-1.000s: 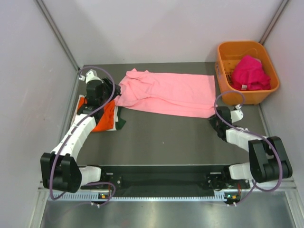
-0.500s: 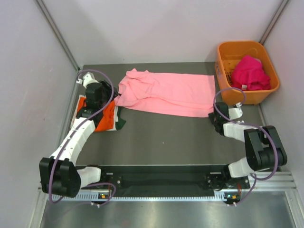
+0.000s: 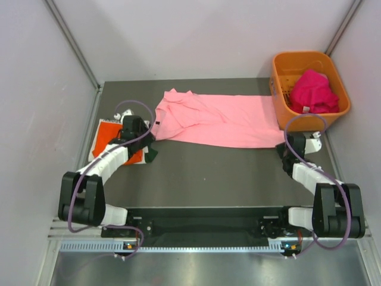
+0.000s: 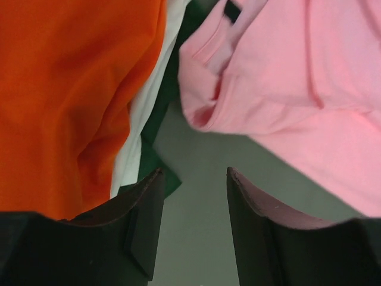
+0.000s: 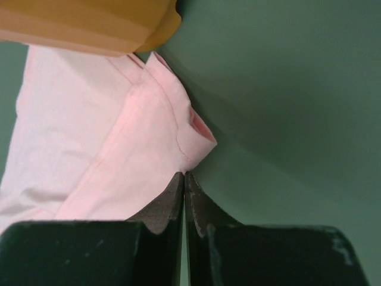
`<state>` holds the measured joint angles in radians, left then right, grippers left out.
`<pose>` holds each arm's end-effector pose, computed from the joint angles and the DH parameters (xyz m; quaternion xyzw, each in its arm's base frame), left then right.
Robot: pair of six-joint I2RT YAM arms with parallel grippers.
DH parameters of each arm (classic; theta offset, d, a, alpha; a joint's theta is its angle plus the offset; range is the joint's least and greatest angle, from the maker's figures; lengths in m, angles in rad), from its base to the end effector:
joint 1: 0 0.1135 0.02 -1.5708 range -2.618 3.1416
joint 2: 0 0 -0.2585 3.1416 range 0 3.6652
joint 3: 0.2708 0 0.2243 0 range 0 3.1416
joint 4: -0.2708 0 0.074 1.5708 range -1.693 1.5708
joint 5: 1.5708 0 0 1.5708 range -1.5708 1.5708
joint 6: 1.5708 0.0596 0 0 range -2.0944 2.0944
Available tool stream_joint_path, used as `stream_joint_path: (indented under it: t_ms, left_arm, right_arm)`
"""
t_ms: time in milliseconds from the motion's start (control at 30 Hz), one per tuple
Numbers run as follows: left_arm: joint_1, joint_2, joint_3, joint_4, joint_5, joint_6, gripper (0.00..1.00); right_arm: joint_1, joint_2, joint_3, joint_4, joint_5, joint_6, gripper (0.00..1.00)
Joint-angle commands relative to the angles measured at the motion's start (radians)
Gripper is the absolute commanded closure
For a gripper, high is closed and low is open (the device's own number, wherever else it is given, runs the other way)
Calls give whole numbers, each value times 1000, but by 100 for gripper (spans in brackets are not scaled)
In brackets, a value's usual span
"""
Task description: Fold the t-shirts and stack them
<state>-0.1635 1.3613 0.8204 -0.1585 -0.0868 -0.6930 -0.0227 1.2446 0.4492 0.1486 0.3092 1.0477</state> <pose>0.2815 -0.0412 0.2206 -0.2547 0.8694 -0.1393 0.3999 0.2352 -0.0235 0.1672 0.5101 0.7258 0.0958 0.4514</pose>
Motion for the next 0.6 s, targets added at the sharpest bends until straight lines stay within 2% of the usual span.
stream_joint_path:
  t_ms: [0, 133, 300, 367, 400, 567]
  left_arm:
    - [-8, 54, -37, 42, 41, 33, 50]
    - [-16, 156, 9, 54, 70, 44, 53]
    - [-16, 289, 89, 22, 25, 55, 54]
    - [-14, 327, 108, -22, -20, 46, 59]
    - [-13, 334, 111, -39, -97, 36, 59]
    - [93, 315, 54, -10, -85, 1, 60]
  right_arm:
    - [-16, -19, -14, 2, -33, -75, 100]
    - [-17, -4, -18, 20, -53, -86, 100]
    - [-22, 9, -20, 34, -81, -87, 100]
    - [-25, 6, -21, 37, -84, -87, 100]
    - [-25, 3, -23, 34, -91, -87, 100]
    - [-26, -33, -26, 25, -104, -94, 100]
